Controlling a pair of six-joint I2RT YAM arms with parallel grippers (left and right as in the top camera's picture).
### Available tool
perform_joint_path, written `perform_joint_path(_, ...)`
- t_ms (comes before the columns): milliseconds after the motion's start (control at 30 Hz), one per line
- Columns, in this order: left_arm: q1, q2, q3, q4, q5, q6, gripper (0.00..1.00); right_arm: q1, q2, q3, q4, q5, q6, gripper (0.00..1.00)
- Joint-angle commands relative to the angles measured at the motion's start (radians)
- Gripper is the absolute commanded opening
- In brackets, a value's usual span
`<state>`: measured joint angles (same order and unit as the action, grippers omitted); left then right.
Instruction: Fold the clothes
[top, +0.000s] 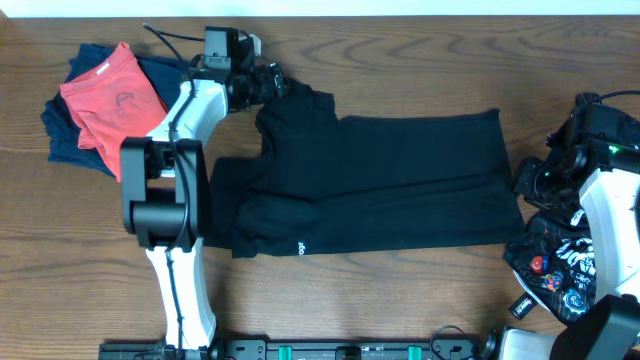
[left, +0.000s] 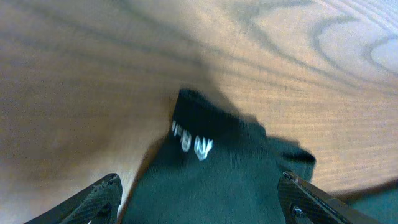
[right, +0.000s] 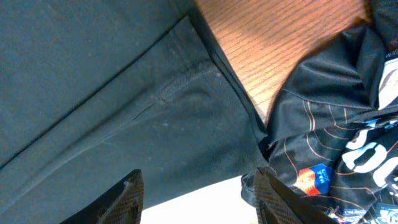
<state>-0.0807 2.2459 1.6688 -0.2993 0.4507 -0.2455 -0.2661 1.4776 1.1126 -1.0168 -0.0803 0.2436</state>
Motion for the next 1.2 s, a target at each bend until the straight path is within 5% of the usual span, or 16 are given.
perform_joint_path(0, -0.018, 0.057, 0.038, 0.047, 0.024, 0.016, 0.82, -0.008, -0.012, 0.011, 0.000, -0.031, -0.013, 0.54)
perform_joint_path(167, -0.040, 0.095, 0.038, 0.100, 0.005, 0.016, 0.75, -0.008, -0.012, 0.010, 0.006, -0.043, -0.013, 0.51)
perform_joint_path(400, -0.056, 0.095, 0.038, 0.104, 0.006, 0.015, 0.07, -0.007, -0.011, 0.010, 0.059, -0.044, -0.013, 0.49)
perform_joint_path(600, -0.039, 0.053, 0.039, 0.093, 0.107, -0.003, 0.06, 0.005, -0.006, 0.010, 0.175, -0.045, -0.026, 0.45)
perform_joint_path(733, -0.035, -0.019, 0.038, 0.022, 0.187, -0.003, 0.06, 0.034, 0.039, 0.013, 0.258, -0.074, -0.084, 0.51)
perform_joint_path(1167, -0.035, -0.197, 0.038, -0.276, 0.220, -0.002, 0.05, 0.066, 0.519, 0.331, 0.412, -0.022, -0.129, 0.61)
